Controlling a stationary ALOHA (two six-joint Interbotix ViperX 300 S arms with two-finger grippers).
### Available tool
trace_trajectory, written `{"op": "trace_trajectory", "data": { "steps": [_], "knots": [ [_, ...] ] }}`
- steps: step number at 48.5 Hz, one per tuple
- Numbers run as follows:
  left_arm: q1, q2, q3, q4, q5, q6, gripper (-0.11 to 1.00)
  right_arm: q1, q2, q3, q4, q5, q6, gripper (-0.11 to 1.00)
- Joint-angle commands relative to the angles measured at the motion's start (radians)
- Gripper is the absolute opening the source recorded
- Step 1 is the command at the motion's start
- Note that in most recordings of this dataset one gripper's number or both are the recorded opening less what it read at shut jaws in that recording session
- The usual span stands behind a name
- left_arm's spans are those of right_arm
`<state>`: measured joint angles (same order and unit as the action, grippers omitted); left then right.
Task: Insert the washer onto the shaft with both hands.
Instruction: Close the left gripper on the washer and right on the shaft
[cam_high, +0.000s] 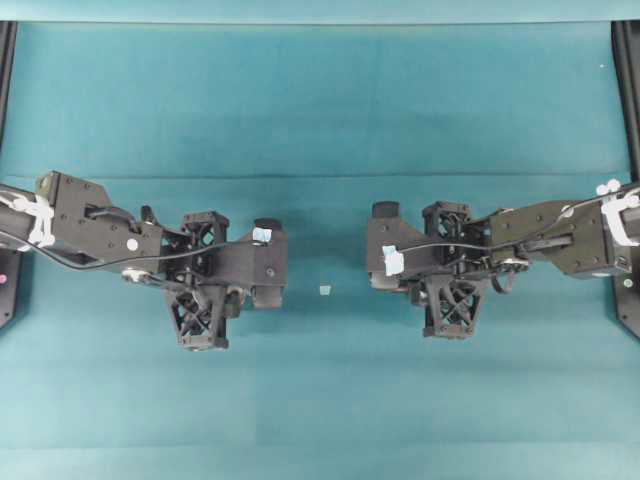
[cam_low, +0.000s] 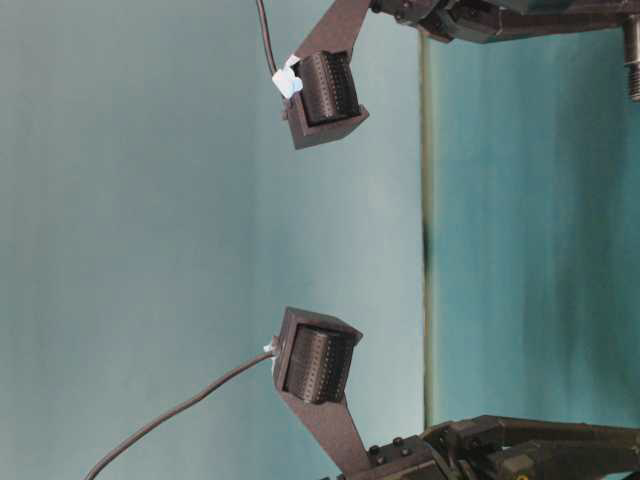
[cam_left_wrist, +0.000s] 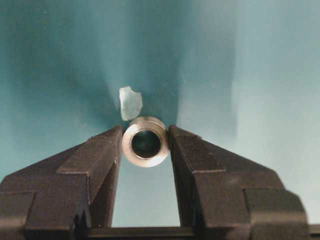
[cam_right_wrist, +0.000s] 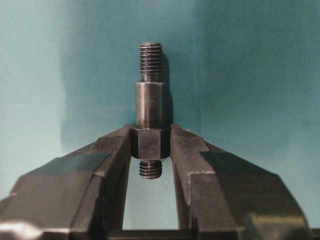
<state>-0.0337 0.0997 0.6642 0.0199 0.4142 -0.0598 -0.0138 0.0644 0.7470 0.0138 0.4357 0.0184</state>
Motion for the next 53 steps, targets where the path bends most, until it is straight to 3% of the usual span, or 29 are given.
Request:
{"op": "trace_trajectory", "data": {
  "steps": [1, 53],
  "knots": [
    [-0.002, -0.008, -0.006, 0.002, -0.006, 0.0, 0.36, -0.009, 0.002, 0.0, -0.003, 0.002, -0.008, 0.01],
    [0.008, -0.04, 0.003, 0.003, -0.017, -0.002, 0.36, -0.009, -0.025, -0.005, -0.003, -0.025, -0.006, 0.01]
  ]
}}
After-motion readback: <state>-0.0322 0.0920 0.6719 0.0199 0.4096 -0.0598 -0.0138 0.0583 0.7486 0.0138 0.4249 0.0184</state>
